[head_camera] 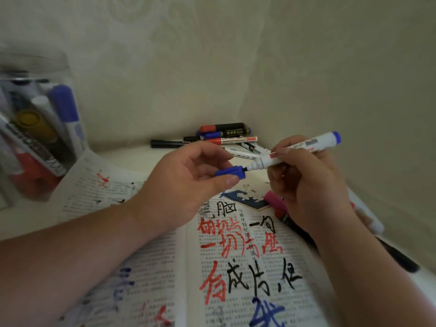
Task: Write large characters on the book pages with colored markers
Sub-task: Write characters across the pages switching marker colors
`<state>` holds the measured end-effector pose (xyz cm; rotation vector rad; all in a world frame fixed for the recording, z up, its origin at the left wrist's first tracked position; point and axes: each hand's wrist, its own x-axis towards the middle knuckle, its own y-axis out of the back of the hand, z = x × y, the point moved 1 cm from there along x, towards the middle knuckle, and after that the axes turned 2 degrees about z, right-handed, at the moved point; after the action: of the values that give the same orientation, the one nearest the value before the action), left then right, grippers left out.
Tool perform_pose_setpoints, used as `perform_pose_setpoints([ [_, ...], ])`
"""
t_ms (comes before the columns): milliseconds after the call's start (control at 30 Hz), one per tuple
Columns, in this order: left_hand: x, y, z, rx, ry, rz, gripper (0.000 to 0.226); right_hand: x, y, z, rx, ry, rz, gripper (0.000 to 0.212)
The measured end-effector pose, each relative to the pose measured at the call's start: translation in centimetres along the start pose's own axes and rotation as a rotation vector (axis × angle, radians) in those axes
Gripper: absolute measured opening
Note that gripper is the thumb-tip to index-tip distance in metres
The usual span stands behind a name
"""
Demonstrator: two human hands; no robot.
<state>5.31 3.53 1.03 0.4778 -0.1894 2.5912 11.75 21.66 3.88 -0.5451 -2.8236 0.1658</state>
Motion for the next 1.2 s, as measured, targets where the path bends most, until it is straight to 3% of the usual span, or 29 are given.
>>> perform_pose_setpoints([
  [100, -0.2, 0.0, 0.1, 0.161, -0.036, -0.005, 0.034, -0.5, 0.0, 0.1, -0.109, -0.017, -0.137, 0.007],
  [200, -0.5, 0.0, 0.2, 0.474, -0.053, -0.111, 0.043, -1.0, -0.4, 0.1, -0.444, 0.091, -0.209, 0.008],
  [333, -0.7, -0.2, -0.1, 0.628, -0.005, -0.178, 0.060, -1.3, -1.3, 0.3, -0.774, 0.151, -0.304, 0.009],
  [533, -0.3, 0.0, -0.7, 0.662, 0.032, -0.179, 0.059, -1.0, -1.7, 0.5, -0.895, 0.129, -0.269, 0.012],
  [733, -0.3, -0.3, -0.6, 0.700, 0.010, -0.168, 0.037, -1.2, -1.4, 0.2, -0.938, 0.084, -0.287, 0.014],
  [967, -0.4, -0.2, -0.6, 0.664, 0.016, -0.148, 0.021, -1.4, -2.3, 0.8, -1.044, 0.231, -0.286, 0.020],
  [1100, -0.5, -0.2, -0.7, 0.643, 0.033, -0.183, 0.034, -0.7, -1.3, -2.7, -0.960, 0.175, -0.061, 0.019],
  [1200, -0.6, -0.1, -1.0, 0.637, 0.050, -0.198, 0.028, 0.8, 0.6, -6.7, -1.293, 0.020, -0.068, 0.021],
])
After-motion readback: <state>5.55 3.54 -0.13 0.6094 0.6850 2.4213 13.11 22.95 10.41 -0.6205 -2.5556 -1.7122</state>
